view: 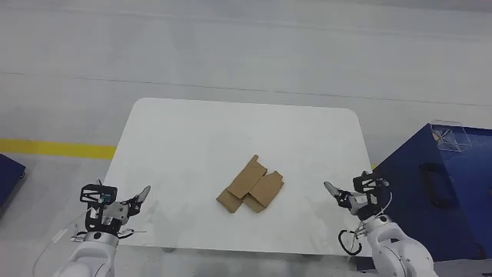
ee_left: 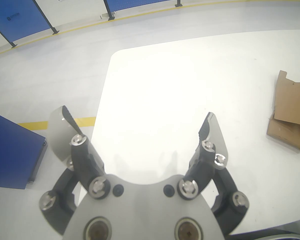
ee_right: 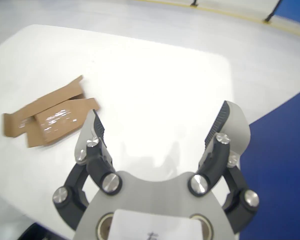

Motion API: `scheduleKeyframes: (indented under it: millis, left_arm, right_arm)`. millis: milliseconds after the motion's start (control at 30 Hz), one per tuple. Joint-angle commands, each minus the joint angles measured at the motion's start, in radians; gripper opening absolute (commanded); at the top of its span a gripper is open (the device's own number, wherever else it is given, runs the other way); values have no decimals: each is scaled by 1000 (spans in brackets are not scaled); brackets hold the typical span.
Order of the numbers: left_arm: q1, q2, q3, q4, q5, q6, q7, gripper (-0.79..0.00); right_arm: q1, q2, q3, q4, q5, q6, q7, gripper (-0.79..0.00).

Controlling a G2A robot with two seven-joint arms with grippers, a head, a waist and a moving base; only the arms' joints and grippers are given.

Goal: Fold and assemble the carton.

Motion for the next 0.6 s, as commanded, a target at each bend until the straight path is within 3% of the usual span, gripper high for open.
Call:
scheduleKeyframes:
  millis: [0, 67, 133, 267, 367, 567]
  left_arm:
    - [0, 0, 0, 0, 0, 0, 0, 0]
    - [0, 0, 0, 0, 0, 0, 0, 0]
    - [0, 0, 0, 0, 0, 0, 0, 0]
    - [0, 0, 0, 0, 0, 0, 0, 0]
    - [0, 0, 0, 0, 0, 0, 0, 0]
    - [0, 0, 0, 0, 0, 0, 0, 0]
  right_arm:
    - [21, 8, 26, 44, 415, -195, 189, 0]
    - [74, 22, 53, 113, 731, -247, 440, 0]
    - [148, 36, 54, 186, 990, -221, 692, 0]
    - [314, 52, 5, 384, 1315, -120, 1085, 0]
    - [410, 50, -76, 508, 1334, -97, 1186, 0]
    - [515, 27, -260, 652, 1333, -97, 1206, 0]
